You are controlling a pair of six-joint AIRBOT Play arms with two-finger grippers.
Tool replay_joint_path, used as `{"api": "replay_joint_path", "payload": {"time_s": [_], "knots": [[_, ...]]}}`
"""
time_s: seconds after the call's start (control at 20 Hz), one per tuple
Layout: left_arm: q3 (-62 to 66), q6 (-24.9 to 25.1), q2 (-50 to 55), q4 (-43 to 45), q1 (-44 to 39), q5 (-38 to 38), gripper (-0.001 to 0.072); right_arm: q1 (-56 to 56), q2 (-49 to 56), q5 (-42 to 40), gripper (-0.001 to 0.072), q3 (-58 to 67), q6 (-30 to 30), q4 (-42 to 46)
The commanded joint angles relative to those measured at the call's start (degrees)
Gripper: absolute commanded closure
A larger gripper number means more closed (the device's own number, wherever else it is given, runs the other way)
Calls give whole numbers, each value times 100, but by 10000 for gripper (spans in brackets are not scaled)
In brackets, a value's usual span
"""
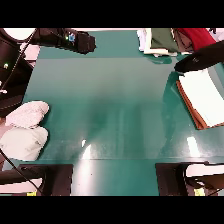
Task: Fold the shirts.
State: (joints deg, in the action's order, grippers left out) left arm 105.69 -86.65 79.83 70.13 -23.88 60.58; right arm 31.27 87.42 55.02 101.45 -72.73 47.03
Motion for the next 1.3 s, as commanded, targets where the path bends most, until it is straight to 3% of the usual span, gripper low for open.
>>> {"api": "replay_joint_path", "payload": {"time_s": [0.0,0.25,0.5,0.7,0.95,1.0,1.05,1.1,1.15,1.25], "knots": [[0,-13,4,0,-2,9,681,13,-2,-9,694,522,122,-35],[0,-11,4,2,-2,57,681,249,-20,739,695,726,129,48],[0,11,4,4,-2,98,681,422,-385,1617,695,669,94,1209],[0,15,4,22,-2,101,681,828,-1027,1849,694,-527,-31,1351],[0,20,4,20,-2,101,681,1377,-1801,1923,687,-2498,-31,2302],[0,20,4,22,-2,101,681,1475,-1895,1945,582,-2830,-33,2367],[0,20,4,20,-2,103,681,1600,-1976,1971,338,-3150,-33,2365],[0,20,4,20,-2,101,681,1729,-2037,1974,191,-3377,-33,2352],[0,20,4,20,-2,101,681,1840,-2098,1991,150,-3528,-35,2345],[0,22,4,20,-2,98,681,1958,-2247,1996,150,-3521,-59,2197]]}}
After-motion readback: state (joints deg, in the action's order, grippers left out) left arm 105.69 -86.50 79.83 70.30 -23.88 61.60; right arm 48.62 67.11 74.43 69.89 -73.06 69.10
